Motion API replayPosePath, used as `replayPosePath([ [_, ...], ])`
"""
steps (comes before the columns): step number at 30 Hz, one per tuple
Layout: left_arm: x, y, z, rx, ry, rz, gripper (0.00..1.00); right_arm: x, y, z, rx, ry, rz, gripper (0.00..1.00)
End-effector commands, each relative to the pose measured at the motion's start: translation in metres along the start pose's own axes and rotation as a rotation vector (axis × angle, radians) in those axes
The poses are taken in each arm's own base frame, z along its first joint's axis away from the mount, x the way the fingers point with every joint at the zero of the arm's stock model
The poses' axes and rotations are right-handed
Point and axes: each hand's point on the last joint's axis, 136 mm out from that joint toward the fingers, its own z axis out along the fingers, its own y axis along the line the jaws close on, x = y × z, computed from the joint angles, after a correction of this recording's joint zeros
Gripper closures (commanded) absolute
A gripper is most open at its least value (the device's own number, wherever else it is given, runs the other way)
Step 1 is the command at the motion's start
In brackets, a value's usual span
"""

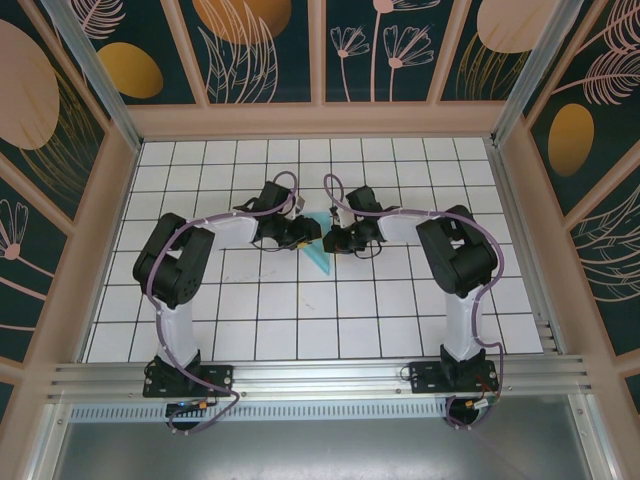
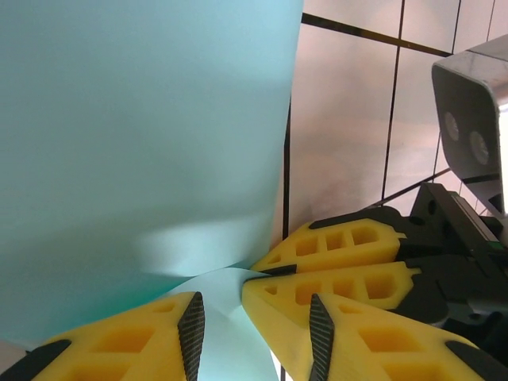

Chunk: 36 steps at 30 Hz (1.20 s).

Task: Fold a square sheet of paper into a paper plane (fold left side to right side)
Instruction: Third fold the triangle at the center of the table.

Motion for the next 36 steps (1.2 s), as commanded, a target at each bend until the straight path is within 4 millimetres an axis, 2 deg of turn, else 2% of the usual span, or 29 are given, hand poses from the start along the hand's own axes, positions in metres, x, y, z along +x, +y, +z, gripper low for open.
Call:
replayPosePath([
  [1, 0.006, 0.017, 0.008, -0.055, 0.02, -0.009, 0.57, 0.029, -0.021, 0.021, 0.077, 0.093, 0.018, 0.87],
  [9, 0.017, 0.045, 0.022, -0.113, 0.05, -0.036, 0.58, 0.026, -0.019, 0.02, 0.07, 0.089, 0.014, 0.87],
  [14, 0.019, 0.057, 0.027, -0.146, 0.059, -0.045, 0.58, 0.015, -0.009, 0.014, 0.048, 0.056, 0.0, 0.86],
  [21, 0.024, 0.064, 0.029, -0.164, 0.069, -0.05, 0.58, -0.011, 0.029, -0.023, -0.025, -0.045, -0.041, 0.72],
  [22, 0.024, 0.064, 0.029, -0.163, 0.068, -0.051, 0.58, -0.017, 0.022, -0.034, -0.016, -0.069, -0.023, 0.7],
  [23, 0.024, 0.064, 0.029, -0.163, 0.069, -0.05, 0.59, -0.018, 0.024, -0.04, -0.016, -0.078, -0.026, 0.68],
  [26, 0.024, 0.064, 0.03, -0.162, 0.068, -0.047, 0.59, -0.011, 0.027, -0.049, -0.012, -0.074, -0.028, 0.65],
  [30, 0.023, 0.062, 0.029, -0.156, 0.066, -0.046, 0.59, 0.007, 0.039, -0.055, -0.069, -0.051, -0.02, 0.65],
  [33, 0.023, 0.062, 0.029, -0.157, 0.067, -0.045, 0.59, 0.02, 0.053, -0.054, -0.144, -0.024, -0.014, 0.65],
  [36, 0.022, 0.061, 0.029, -0.157, 0.067, -0.044, 0.59, 0.034, 0.07, -0.044, -0.195, 0.027, -0.037, 0.66],
])
